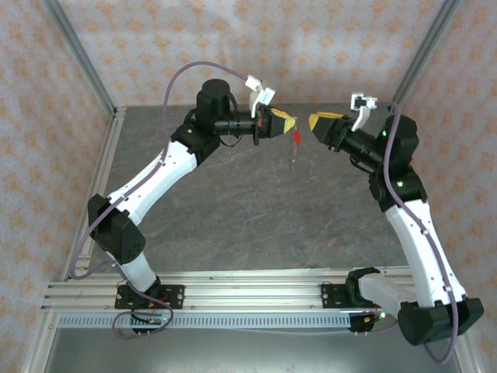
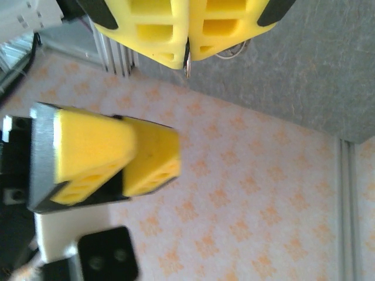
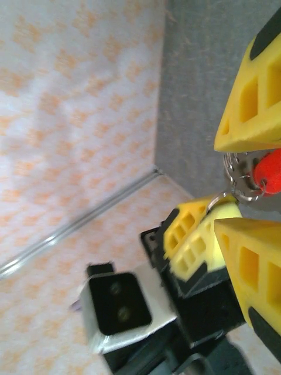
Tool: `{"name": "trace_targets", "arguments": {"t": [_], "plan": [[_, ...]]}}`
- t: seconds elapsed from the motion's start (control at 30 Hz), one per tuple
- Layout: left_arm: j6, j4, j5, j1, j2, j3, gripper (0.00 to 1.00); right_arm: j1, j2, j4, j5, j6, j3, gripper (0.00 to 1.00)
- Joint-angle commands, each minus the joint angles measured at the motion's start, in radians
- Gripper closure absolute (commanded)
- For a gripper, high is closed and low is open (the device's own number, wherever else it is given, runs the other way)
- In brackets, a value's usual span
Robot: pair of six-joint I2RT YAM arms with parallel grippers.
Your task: Put the keys on the keyring
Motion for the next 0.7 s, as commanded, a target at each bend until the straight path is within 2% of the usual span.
{"name": "trace_targets", "arguments": {"t": [0.0,0.2,0.33,0.67], "plan": [[-0.169,0.347,-0.113,0.002,-0.063,-0.056,1.0,-0.001,-0.039,0.239,0.142,0.108,-0.087,0.66],[-0.237,0.459,-0.142,0.0,-0.072,-0.109,1.0,-0.001,-0.05,0.329,0.132,0.16,-0.173,0.64],[-0.277,0.527,-0.151,0.001,-0.071,-0.128,1.0,-0.001,-0.038,0.397,0.071,0.191,-0.199,0.58],[-0.391,0.596,-0.093,0.002,-0.028,-0.084,1.0,0.054,0.001,0.421,0.003,0.163,-0.178,0.52]]}}
